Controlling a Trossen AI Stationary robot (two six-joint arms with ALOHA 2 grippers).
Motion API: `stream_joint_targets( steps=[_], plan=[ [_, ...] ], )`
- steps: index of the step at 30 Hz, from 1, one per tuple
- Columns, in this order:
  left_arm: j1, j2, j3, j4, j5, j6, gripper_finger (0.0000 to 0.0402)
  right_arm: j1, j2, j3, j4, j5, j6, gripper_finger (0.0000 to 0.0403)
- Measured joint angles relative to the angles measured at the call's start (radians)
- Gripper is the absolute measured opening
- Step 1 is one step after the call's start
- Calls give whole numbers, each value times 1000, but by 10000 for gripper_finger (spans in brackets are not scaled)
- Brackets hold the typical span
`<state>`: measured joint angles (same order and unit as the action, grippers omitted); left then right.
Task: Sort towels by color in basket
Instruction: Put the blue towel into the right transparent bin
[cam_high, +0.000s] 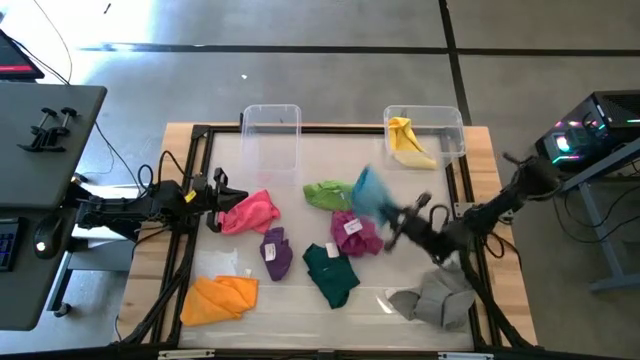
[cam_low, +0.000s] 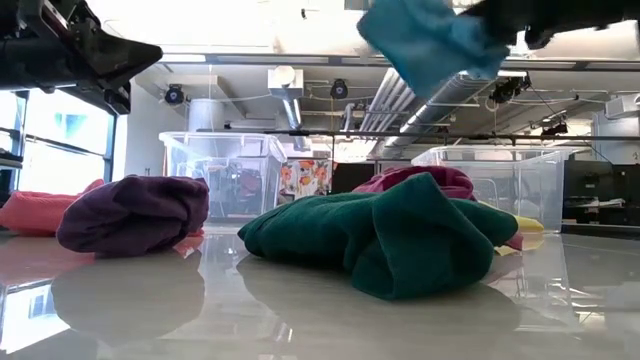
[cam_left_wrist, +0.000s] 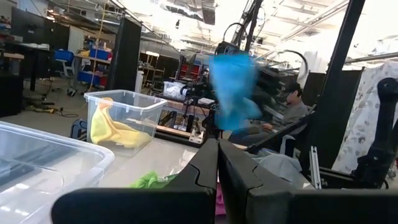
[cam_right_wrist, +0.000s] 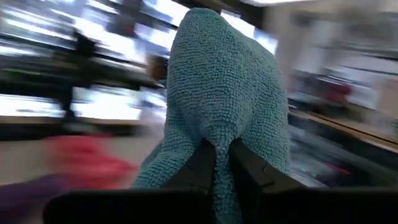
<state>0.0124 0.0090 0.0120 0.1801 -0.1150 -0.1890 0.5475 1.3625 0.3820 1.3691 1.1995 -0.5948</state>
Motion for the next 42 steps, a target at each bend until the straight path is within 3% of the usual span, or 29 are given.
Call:
stream_joint_targets(
  steps=[7, 14, 23, 29, 32, 36, 38, 42],
  plan=[
    [0, 0, 0, 5, 0, 0, 0, -201, -225, 85, -3, 339, -395, 21],
    [0, 0, 0, 5, 0, 2, 0, -368, -409, 235, -394, 318, -355, 21],
    [0, 0, 0, 5, -3, 7, 0, -566, -414, 397, -720, 293, -349, 21],
    [0, 0, 0, 24, -4, 10, 0, -661, -412, 512, -1090, 283, -233, 21],
    [0, 0, 0, 29, -4, 16, 0, -715, -409, 557, -1377, 162, -27, 21],
    [0, 0, 0, 30, -4, 11, 0, -865, -384, 656, -1870, -372, 508, 20],
    [0, 0, 0, 31, -4, 10, 0, -962, -355, 680, -1985, -526, 590, 19],
    [0, 0, 0, 34, -4, 13, 0, -1096, -291, 716, -2130, -668, 636, 19]
  ],
)
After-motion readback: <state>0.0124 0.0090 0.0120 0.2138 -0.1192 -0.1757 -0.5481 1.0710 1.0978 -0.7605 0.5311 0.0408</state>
